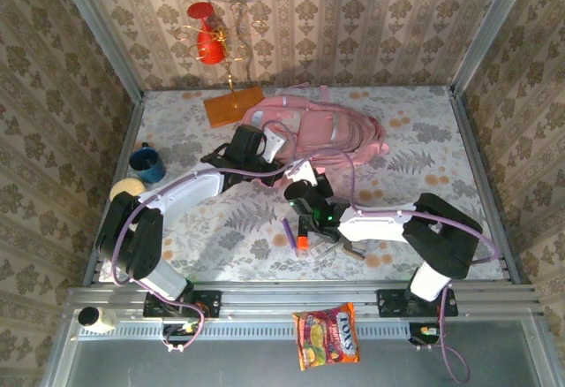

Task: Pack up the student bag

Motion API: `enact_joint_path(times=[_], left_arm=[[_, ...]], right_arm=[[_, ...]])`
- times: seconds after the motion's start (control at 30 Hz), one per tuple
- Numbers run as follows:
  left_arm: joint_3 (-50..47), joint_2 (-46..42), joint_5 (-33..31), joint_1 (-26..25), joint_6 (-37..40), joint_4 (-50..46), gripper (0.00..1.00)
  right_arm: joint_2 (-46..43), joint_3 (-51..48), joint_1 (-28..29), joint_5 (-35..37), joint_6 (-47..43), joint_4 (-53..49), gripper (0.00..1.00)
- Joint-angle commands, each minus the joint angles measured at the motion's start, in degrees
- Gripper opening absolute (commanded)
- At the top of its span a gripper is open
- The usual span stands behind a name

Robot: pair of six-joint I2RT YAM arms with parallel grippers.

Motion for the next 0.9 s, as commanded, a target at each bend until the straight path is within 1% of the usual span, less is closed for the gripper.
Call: enact_joint_path(times=[0.0, 0.07, 0.3, 0.33, 0.37, 0.43, 0.47, 0.53, 0.6, 0.73, 0.87], left_arm=[[1.6, -1.8, 2.0, 0.3, -0.9, 1.5, 0.0], [1.4, -2.0, 2.0, 0.6, -0.3, 1.5, 0.0], [0.9, -2.1, 2.2, 0.7, 0.6, 2.0, 0.0], [0.9, -2.1, 2.4, 0.7, 0.6, 2.0, 0.0], [0.9, -2.1, 2.6, 0.7, 0.5, 2.0, 0.0], [0.9, -2.0, 3.4, 0.7, 0.0, 2.2, 0.0], [1.1, -2.0, 3.9, 0.7, -0.4, 2.2, 0.0], [1.6, -2.1, 5.3, 0.6, -1.3, 1.7, 0.0], [2.4, -2.3, 6.4, 0.5, -2.3, 0.9, 0.0], [3.9, -2.8, 7.9, 0.1, -3.1, -1.0, 0.0], [4.9, -2.7, 8.1, -0.3, -3.1, -1.9, 0.0]], right_arm=[[-5.4, -3.1, -2.7, -6.4, 4.7, -1.7, 0.0], [-7.8, -5.2, -4.5, -10.7, 5.7, -1.3, 0.0], [-12.7, -9.7, -9.3, -21.9, 7.1, 0.0, 0.0], [-13.1, -10.2, -10.0, -25.0, 6.9, 0.6, 0.0], [-13.1, -10.4, -10.4, -28.8, 5.9, 1.5, 0.0], [-12.3, -10.2, -9.4, -31.9, 4.1, 2.9, 0.01], [-11.4, -9.8, -8.2, -31.6, 2.5, 3.9, 0.09], [-9.1, -7.8, -6.3, -28.4, 1.0, 4.1, 0.25], [-6.8, -6.4, -5.7, -25.6, 0.6, 5.1, 0.33], [-2.4, -3.9, -5.0, -18.9, -0.9, 7.9, 0.4], [0.9, -1.5, -4.1, -13.2, -2.2, 9.2, 0.41]])
